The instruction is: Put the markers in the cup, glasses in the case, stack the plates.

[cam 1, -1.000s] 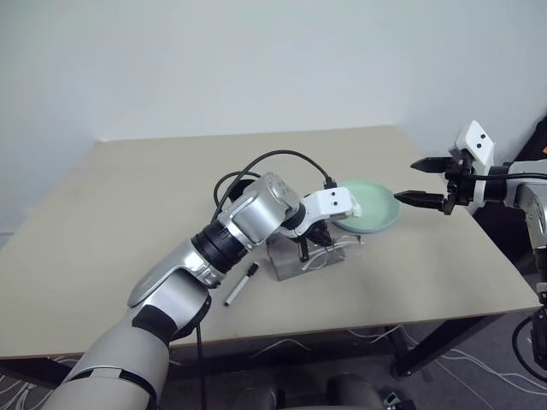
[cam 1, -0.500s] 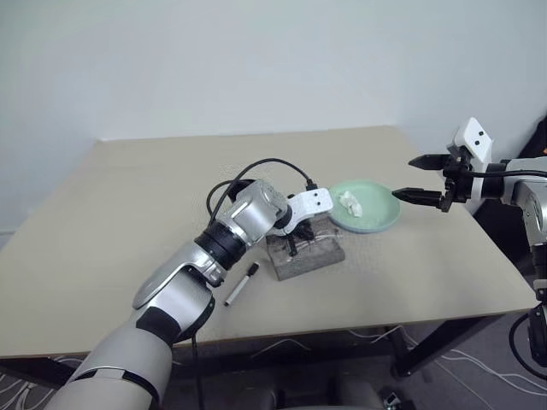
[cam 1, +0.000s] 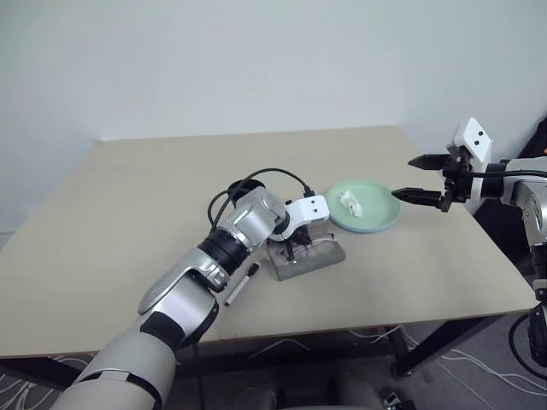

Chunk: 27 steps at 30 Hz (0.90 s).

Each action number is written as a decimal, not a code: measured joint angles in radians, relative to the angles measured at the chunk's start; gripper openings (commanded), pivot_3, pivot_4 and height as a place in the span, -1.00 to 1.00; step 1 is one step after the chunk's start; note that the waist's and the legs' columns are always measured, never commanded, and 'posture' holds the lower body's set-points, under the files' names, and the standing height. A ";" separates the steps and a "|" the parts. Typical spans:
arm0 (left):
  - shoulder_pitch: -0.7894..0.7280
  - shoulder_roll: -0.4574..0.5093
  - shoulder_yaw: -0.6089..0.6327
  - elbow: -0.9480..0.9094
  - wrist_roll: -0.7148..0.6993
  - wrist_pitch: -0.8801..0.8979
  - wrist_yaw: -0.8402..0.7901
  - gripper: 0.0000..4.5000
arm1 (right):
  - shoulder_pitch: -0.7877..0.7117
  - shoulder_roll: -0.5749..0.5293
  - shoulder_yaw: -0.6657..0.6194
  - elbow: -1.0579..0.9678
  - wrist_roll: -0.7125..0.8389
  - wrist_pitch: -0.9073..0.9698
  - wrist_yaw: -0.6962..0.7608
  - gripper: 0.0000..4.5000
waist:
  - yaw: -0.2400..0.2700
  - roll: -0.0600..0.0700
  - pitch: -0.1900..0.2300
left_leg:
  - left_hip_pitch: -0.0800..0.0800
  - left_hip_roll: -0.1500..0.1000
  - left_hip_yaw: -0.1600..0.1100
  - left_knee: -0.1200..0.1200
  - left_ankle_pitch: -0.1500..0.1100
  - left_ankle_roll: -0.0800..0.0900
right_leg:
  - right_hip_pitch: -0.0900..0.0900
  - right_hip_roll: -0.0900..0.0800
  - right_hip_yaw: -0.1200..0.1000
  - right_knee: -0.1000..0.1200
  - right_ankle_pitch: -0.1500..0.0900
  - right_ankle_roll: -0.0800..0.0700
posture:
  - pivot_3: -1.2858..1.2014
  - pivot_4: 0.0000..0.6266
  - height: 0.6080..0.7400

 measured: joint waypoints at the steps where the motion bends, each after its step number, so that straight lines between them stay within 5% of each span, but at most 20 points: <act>1: 0.005 0.007 -0.004 -0.019 0.009 0.003 -0.011 -0.98 | 0.000 0.000 0.000 0.000 0.000 0.000 0.000 1.00 | 0.000 0.000 0.000 | 0.000 0.000 0.000 0.000 0.000 0.000 | 0.000 0.000 0.000 0.000 0.000 0.000 | 0.03 -1.00 0.80; 9: 0.047 0.047 -0.037 -0.118 0.049 0.019 -0.065 -0.98 | 0.000 0.000 0.000 0.000 0.000 0.000 -0.003 1.00 | 0.000 0.000 0.000 | 0.000 0.000 0.000 0.000 0.000 0.000 | 0.000 0.000 0.000 0.001 0.000 0.000 | 0.03 -1.00 0.80; 22: -0.002 0.027 0.070 -0.196 0.028 0.041 -0.051 0.98 | 0.000 0.003 0.003 0.000 0.000 0.000 -0.004 1.00 | 0.003 0.000 0.000 | 0.000 0.001 -0.001 0.001 0.000 0.000 | 0.000 0.000 0.000 0.000 0.000 0.000 | 0.03 -1.00 0.80; 27: -0.071 0.010 0.159 -0.176 0.014 0.032 0.016 0.98 | 0.000 0.006 0.006 0.000 0.000 -0.002 -0.004 1.00 | 0.003 0.000 0.000 | 0.001 0.001 -0.001 0.001 0.000 0.000 | 0.001 0.000 0.000 0.000 0.000 0.000 | 0.03 -1.00 0.80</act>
